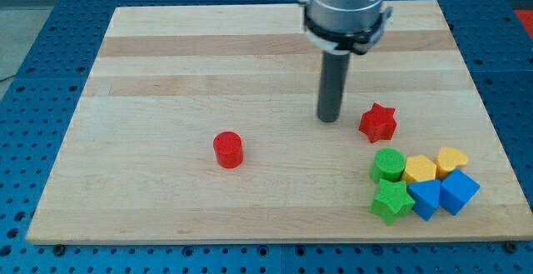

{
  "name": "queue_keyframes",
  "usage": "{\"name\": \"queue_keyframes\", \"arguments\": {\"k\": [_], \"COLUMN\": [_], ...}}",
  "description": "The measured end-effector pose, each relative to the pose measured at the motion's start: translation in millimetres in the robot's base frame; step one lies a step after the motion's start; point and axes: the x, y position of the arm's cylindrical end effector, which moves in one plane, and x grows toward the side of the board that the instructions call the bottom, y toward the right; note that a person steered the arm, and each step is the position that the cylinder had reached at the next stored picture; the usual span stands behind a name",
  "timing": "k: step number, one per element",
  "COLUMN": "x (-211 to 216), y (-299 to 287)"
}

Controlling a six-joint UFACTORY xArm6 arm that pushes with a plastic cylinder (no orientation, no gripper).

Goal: Push the red star closer to yellow heart

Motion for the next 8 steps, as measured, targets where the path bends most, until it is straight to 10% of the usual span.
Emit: {"name": "queue_keyframes", "arguments": {"k": [2,8], "x": [29.4,3.8], "y": [94.5,39.1]}}
